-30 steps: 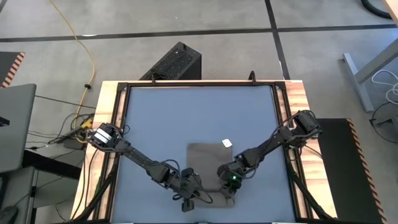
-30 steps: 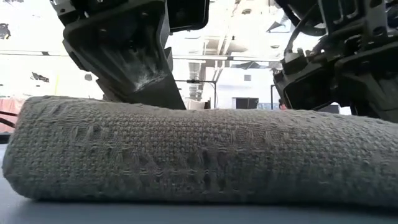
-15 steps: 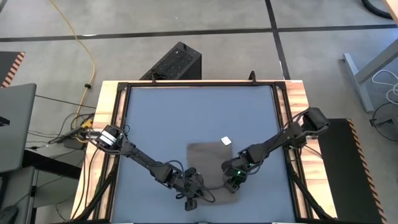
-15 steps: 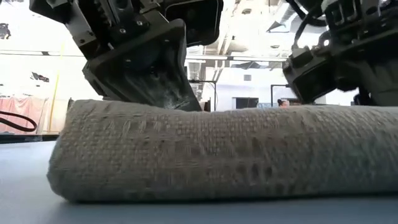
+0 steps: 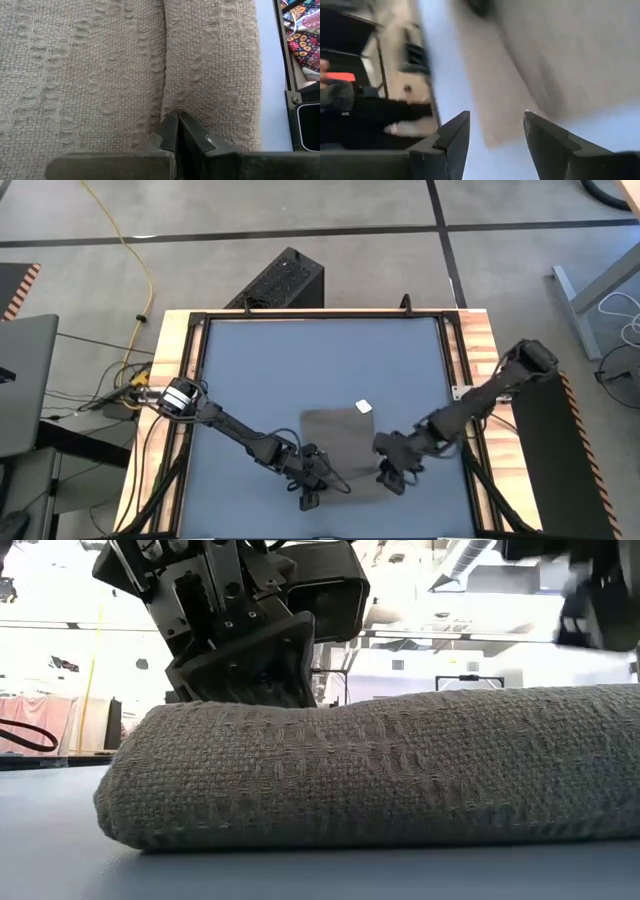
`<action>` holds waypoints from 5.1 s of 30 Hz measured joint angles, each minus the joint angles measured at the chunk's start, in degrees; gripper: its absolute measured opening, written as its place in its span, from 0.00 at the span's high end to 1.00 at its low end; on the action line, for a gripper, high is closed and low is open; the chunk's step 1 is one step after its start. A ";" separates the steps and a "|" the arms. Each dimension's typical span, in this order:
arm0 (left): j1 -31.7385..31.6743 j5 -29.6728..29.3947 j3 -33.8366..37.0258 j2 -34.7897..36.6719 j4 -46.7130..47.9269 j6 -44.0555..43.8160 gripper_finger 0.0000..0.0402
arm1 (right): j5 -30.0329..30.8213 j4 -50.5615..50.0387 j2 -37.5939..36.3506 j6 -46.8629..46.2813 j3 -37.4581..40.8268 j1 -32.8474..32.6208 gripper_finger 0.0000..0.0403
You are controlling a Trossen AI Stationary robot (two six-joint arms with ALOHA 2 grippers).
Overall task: Roll towel
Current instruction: Roll the grey towel
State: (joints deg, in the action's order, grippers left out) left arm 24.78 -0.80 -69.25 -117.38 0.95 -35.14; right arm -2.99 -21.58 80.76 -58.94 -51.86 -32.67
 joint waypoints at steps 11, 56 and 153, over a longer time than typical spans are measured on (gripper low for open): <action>-0.66 1.68 0.00 -0.02 1.31 0.02 1.00 | 26.10 10.58 8.58 26.40 -1.50 -14.66 0.47; -1.88 -1.26 0.15 11.13 7.65 9.41 1.00 | 14.50 -2.07 22.50 13.83 -10.75 -8.54 0.86; -7.50 8.26 0.44 16.94 17.30 0.42 0.73 | -1.02 -1.18 19.75 -12.61 -1.40 1.75 0.85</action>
State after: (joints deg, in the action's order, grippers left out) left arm 17.28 7.46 -68.82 -100.44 18.25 -34.71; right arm -4.01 -22.76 100.51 -71.55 -53.25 -30.92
